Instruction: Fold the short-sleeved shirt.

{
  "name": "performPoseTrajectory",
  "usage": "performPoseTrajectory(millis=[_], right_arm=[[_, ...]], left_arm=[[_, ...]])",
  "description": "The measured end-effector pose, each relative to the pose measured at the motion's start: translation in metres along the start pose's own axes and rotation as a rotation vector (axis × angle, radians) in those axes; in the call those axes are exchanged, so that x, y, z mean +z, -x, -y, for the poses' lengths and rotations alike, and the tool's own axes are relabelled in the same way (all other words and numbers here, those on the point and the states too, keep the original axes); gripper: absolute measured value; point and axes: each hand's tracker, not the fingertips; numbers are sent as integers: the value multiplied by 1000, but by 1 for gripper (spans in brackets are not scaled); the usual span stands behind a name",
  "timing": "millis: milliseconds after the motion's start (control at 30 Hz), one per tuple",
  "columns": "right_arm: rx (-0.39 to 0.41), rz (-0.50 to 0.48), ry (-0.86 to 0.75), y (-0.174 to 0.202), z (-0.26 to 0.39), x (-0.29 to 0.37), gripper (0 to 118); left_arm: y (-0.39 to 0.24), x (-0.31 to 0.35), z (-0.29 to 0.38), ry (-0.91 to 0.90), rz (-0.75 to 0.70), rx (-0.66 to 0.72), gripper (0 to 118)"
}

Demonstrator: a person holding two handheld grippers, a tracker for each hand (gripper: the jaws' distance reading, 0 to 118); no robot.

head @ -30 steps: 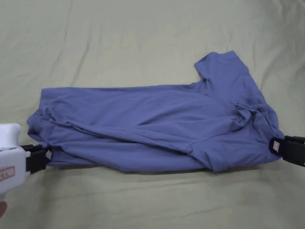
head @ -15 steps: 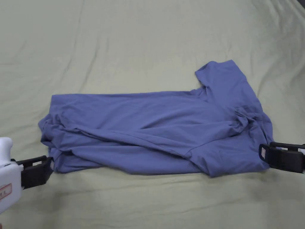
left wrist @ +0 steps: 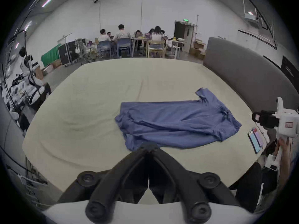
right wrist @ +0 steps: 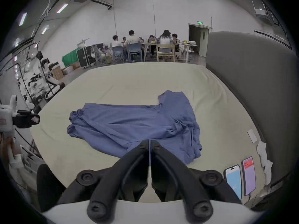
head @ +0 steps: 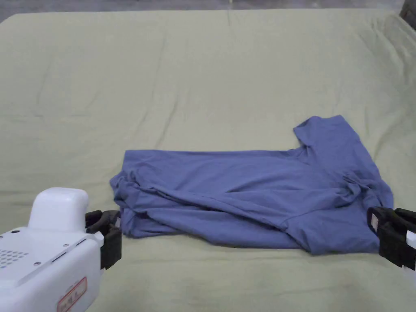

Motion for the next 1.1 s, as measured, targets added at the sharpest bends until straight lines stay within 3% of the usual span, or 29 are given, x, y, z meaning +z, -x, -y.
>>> performPoseTrajectory(millis=[133, 167, 233, 267, 467, 633, 700, 733, 767, 800, 833, 867, 967, 1067, 1100], right_arm=[[5, -21, 6, -4, -10, -11, 5], [7, -22, 7, -4, -11, -14, 5], [10, -30, 22, -7, -16, -25, 5], [11, -30, 29, -8, -18, -29, 5], [21, -10, 94, -8, -20, -65, 5], [43, 14, 156, -10, -16, -87, 5], [49, 18, 171, -9, -13, -93, 5], [46, 16, 174, -9, -11, -96, 5], [40, 12, 182, -9, -9, -99, 5], [34, 6, 189, -9, -8, -102, 5], [26, 3, 199, -8, -6, -105, 5], [22, 0, 203, -8, -5, -107, 5], [9, -21, 202, -11, -8, -111, 5], [4, -37, 183, -22, -30, -120, 6], [-14, -35, 169, -28, -41, -125, 23]], left_arm=[[21, -43, -38, -56, 23, 84, 3], [30, -58, -49, -56, 31, 124, 25], [52, -116, -79, 15, 48, 183, 99], [61, -142, -86, 51, 43, 204, 99], [96, -321, -121, 359, -92, 190, 99], [97, -377, -105, 498, -91, 168, 93], [89, -363, -108, 432, -79, 100, 80], [85, -356, -108, 429, -75, 45, 80], [80, -348, -109, 428, -77, -26, 57], [77, -343, -110, 419, -47, -45, 12], [77, -336, -110, 382, 20, 4, 0], [73, -333, -113, 419, 1, 31, 0], [56, -308, -123, 347, -21, -61, 0], [66, -278, -137, 262, 51, 2, 0], [65, -268, -138, 232, 69, 12, 0]])
